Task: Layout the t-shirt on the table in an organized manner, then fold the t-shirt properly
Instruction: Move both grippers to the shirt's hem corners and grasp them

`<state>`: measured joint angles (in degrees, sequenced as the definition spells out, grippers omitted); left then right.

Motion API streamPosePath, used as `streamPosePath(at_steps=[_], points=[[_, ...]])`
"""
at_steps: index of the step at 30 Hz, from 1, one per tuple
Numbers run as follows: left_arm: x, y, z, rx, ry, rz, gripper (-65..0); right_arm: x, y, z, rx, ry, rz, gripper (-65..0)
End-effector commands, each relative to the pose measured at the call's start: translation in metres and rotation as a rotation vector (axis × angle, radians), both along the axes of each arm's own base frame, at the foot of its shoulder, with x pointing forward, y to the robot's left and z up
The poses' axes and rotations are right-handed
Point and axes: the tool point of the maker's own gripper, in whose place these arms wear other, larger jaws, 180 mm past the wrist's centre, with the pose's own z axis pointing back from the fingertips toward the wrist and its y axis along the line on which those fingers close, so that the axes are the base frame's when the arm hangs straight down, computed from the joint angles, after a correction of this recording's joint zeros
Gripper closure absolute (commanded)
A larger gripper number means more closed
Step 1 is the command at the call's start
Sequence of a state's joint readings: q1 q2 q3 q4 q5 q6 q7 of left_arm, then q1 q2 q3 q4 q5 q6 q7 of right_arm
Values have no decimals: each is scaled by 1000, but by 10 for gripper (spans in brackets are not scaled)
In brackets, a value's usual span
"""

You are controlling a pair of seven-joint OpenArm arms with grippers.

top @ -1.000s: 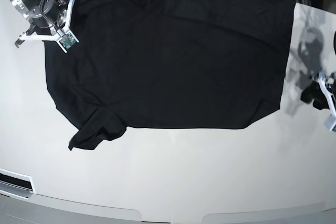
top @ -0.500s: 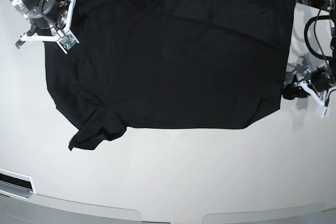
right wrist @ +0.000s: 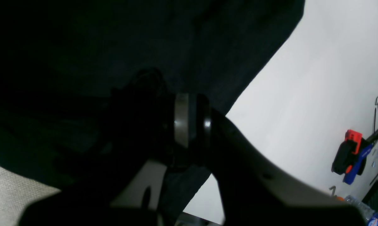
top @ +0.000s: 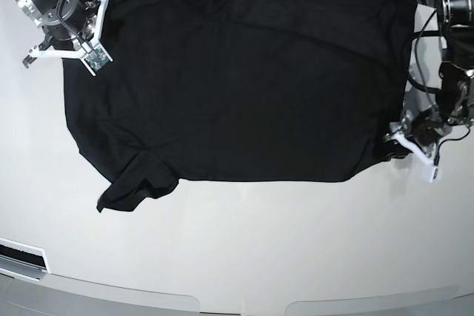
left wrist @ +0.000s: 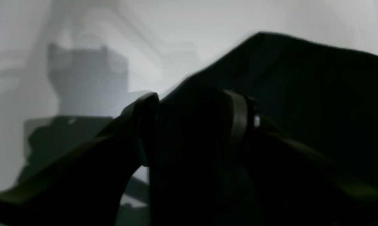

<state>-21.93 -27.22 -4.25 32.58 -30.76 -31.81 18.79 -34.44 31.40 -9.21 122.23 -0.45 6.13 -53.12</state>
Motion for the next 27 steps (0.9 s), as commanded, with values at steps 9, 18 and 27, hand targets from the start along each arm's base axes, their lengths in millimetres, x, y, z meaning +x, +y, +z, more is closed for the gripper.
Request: streamPosePath(at_steps=[9, 18, 27], points=[[10, 7, -1, 74, 29, 24, -14, 8, -2, 9, -1, -48, -2, -77], [13, -18, 12, -49, 0, -44, 0, 72, -16, 42, -18, -251, -98, -77], [13, -29, 18, -61, -18, -126, 0, 179, -53, 38, 114, -338, -340, -336]])
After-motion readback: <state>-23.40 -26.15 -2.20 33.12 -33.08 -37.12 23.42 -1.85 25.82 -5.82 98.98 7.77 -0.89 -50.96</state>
